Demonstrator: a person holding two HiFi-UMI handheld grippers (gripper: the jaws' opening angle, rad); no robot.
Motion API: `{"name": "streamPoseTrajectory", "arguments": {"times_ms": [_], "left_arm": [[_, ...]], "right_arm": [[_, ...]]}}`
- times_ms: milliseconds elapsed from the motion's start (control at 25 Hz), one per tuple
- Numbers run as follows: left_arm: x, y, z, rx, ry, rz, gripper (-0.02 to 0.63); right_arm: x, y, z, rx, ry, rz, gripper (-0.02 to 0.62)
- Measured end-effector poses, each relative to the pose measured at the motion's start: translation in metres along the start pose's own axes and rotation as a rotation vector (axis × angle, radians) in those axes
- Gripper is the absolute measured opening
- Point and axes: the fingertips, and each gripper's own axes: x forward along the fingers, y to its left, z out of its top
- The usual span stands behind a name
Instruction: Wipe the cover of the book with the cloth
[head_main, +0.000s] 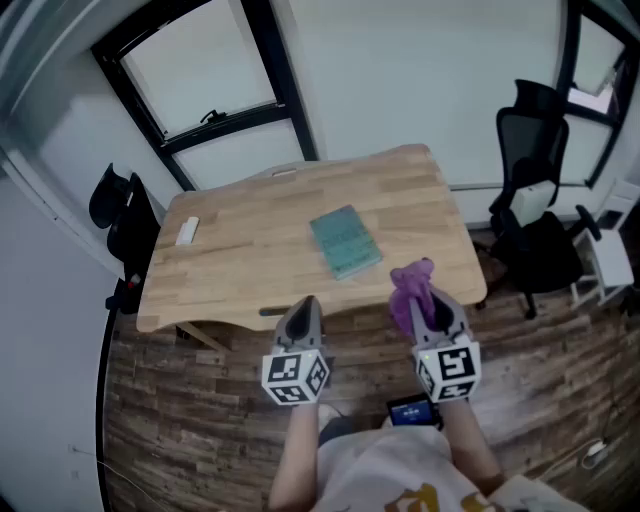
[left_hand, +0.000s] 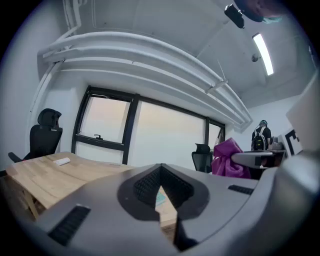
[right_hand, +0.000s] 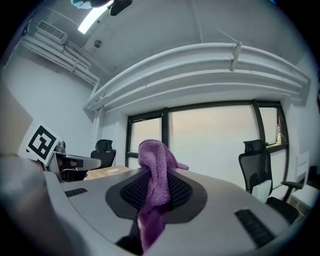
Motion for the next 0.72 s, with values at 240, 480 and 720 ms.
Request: {"name": "streamPoseTrajectory", "arguments": {"times_ms": [240, 480, 720], "left_arm": [[-0.007, 0.0, -0.001, -0.014, 0.002, 0.008, -0.017], [-0.004, 0.001, -0.002, -0.004, 0.013, 0.015, -0.017], [0.004, 0.01, -0.005, -0.021, 0.015, 0.032, -0.017]], "right_arm": [[-0.008, -0.003, 0.0, 0.009, -0.003, -0.003, 0.058], [-0.012, -0.009, -0.001, 0.012, -0.011, -0.01, 0.06], [-0.012, -0.012, -0.007, 0.032, 0.032, -0.002, 0.06]]}}
